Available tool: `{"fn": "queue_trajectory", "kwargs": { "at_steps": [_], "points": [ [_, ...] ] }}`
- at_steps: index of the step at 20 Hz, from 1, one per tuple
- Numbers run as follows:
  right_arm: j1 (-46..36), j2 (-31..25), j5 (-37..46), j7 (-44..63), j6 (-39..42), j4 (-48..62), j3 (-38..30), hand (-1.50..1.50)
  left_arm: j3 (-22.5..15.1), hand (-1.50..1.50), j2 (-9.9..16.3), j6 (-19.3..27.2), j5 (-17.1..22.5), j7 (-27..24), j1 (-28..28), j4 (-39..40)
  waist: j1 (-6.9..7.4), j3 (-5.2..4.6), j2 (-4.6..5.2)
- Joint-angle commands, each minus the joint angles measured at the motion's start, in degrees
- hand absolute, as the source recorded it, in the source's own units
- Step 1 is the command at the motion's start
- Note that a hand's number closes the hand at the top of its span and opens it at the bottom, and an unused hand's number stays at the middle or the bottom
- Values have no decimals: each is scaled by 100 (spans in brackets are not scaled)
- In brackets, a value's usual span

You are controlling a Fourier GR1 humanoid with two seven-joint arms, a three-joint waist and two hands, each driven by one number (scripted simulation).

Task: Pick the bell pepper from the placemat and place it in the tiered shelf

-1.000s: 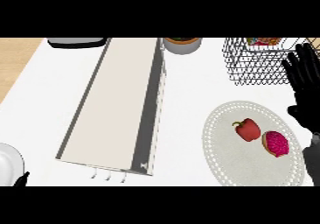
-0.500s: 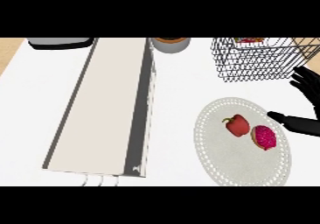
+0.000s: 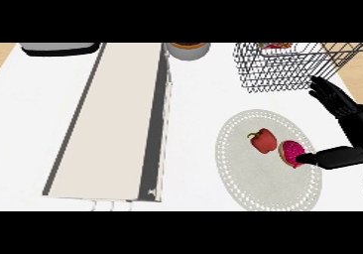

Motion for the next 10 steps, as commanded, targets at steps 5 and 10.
{"fn": "queue_trajectory", "kwargs": {
  "at_steps": [5, 10],
  "points": [
    [-190, -1338, 1496, 383, 472, -209, 651, -150, 65, 0, -333, -42, -300, -976, -1508, -670, -258, -115, -49],
    [-418, -1834, 2551, 981, 226, -311, 962, -150, 37, 0, -341, -67, -275, -1184, -1601, -435, -225, -112, -14]
  ]
}}
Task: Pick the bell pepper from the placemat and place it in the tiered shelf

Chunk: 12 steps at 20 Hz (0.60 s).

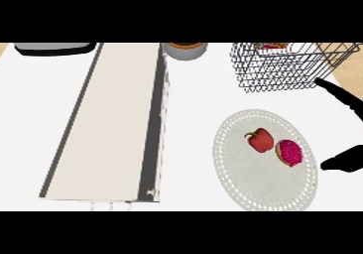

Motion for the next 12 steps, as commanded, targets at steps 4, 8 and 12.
{"fn": "queue_trajectory", "kwargs": {
  "at_steps": [4, 8, 12],
  "points": [
    [-211, -165, 1103, 715, -246, -212, 593, -150, 280, 0, -115, -149, -214, -778, -1673, -686, -84, 34, 41],
    [-382, 40, 1265, 1107, -118, -228, 927, -150, 166, 0, -158, -142, -239, -860, -1836, -570, -17, 39, 87],
    [-337, 285, 1431, 1581, -41, -255, 1275, -150, 206, 0, -135, -114, -173, -930, -1920, -393, -95, 38, 79]
  ]
}}
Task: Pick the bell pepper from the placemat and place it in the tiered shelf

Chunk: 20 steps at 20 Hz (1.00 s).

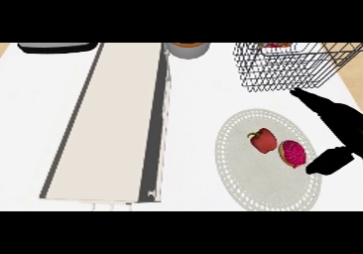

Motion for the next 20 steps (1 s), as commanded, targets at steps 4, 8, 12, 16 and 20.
{"fn": "queue_trajectory", "kwargs": {
  "at_steps": [4, 8, 12, 16, 20],
  "points": [
    [-142, 387, 398, 888, 32, 61, 468, -150, 213, 0, -98, -164, -255, -647, -1675, -658, -129, 3, -1],
    [-173, 581, 649, 1249, 12, 98, 717, -150, 272, 0, 0, -83, -195, -633, -1699, -668, -147, 19, 4],
    [-322, 630, 972, 1518, -150, 91, 757, -150, 292, 0, 33, -99, -105, -722, -1736, -522, -198, 13, -19],
    [-350, 700, 1168, 1703, -144, 101, 907, -150, 222, 0, -31, -9, -61, -704, -1778, -502, -228, 15, -11],
    [-421, 942, 1392, 1999, -202, 193, 1095, -150, 145, 0, 39, 12, -83, -769, -1772, -607, -173, 23, 0]
  ]
}}
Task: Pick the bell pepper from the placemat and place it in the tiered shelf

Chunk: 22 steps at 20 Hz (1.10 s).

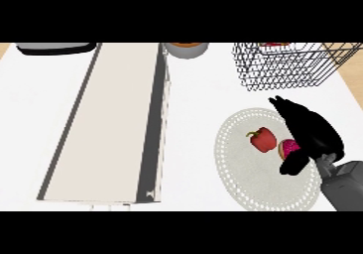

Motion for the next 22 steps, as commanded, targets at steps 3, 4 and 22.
{"fn": "queue_trajectory", "kwargs": {
  "at_steps": [3, 4, 22],
  "points": [
    [29, 95, 232, 205, 17, 78, 202, -150, 321, 0, -143, -93, -203, -511, -1639, -752, -202, -36, -21],
    [-2, 203, 307, 271, -26, 128, 273, -150, 288, 0, -138, -76, -240, -559, -1646, -759, -157, -35, -13],
    [-272, 781, 651, 261, -240, 810, 540, 150, 154, 0, 29, -30, -33, -699, -1862, -615, -70, -20, 59]
  ]
}}
